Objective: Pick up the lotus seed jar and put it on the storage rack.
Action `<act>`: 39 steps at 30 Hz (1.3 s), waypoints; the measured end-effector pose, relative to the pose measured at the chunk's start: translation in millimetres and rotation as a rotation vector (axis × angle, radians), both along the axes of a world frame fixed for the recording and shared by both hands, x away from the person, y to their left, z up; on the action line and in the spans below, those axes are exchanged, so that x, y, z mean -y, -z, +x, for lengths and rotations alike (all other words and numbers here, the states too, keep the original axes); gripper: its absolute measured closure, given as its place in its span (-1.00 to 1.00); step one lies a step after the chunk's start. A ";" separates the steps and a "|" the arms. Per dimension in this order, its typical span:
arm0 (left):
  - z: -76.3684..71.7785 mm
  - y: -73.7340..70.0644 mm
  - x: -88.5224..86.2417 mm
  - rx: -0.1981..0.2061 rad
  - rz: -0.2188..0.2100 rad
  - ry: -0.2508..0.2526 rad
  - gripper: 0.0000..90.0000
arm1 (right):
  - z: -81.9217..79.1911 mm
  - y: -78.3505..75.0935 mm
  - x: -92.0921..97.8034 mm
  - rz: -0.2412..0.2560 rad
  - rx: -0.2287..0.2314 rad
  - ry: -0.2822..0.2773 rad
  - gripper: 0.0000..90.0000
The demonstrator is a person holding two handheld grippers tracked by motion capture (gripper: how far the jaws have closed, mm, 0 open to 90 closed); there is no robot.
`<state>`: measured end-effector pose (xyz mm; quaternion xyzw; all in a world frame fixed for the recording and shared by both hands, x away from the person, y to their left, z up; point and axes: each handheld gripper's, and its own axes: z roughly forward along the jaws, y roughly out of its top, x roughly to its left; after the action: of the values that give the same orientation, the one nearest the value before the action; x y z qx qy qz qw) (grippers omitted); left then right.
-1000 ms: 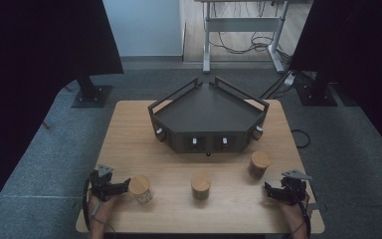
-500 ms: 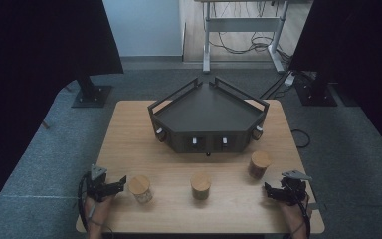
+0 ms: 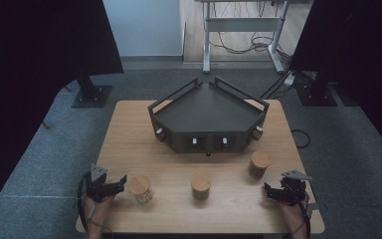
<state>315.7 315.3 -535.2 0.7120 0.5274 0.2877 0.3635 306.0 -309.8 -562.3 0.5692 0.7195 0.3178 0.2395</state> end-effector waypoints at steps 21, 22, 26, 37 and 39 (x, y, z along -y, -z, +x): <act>-12.6 -20.4 0.7 0.099 -0.031 0.002 -0.84 | 0.0 0.0 0.0 0.000 0.000 -0.001 -0.85; -13.3 -21.9 1.1 0.105 -0.032 0.004 -0.84 | 0.0 0.0 0.0 0.001 0.000 -0.001 -0.85; -15.9 -26.2 2.6 0.124 -0.034 0.010 -0.84 | 0.0 0.0 0.0 0.000 0.000 -0.001 -0.85; -20.7 -33.4 7.2 0.155 -0.035 0.025 -0.84 | 0.0 0.0 0.0 0.001 0.000 -0.003 -0.85; -21.5 -34.4 7.5 0.158 -0.038 0.027 -0.84 | 0.0 0.0 0.0 0.000 0.000 -0.003 -0.85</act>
<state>294.1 307.7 -500.8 0.6872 0.4927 0.3279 0.4213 306.0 -309.8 -562.3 0.5682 0.7202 0.3181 0.2391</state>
